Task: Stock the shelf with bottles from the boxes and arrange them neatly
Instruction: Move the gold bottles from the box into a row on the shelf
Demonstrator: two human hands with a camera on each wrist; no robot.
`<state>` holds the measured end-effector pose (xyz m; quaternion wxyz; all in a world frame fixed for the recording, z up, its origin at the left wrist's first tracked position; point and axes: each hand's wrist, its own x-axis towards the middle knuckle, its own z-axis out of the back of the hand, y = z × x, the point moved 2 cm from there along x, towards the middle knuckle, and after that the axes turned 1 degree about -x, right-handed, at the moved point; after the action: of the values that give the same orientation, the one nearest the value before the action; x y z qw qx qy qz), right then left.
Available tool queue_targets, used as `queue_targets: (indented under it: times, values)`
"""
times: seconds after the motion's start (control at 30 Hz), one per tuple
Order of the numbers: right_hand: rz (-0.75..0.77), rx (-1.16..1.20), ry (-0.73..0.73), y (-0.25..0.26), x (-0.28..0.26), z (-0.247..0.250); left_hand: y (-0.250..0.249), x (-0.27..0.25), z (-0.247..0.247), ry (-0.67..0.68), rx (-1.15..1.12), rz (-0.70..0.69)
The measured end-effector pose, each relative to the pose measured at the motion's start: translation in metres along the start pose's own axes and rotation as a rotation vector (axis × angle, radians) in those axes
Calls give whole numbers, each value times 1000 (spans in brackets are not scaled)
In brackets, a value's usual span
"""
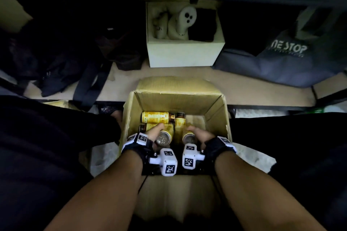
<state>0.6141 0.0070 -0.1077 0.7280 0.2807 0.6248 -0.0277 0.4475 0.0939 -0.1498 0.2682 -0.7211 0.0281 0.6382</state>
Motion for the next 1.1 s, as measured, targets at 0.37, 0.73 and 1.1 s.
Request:
queue_targets:
  times: [0.37,0.73,1.1]
  values:
    - [364,115,93,42,-133,34,-73,-152,-34,248,183,-452]
    - [1188,-21,-288,127,-349,116,-183,-364,-121,403,472,-1277]
    - [1275,-152,-496,244,-396,163,-310,-429,-199,96,646,-1554]
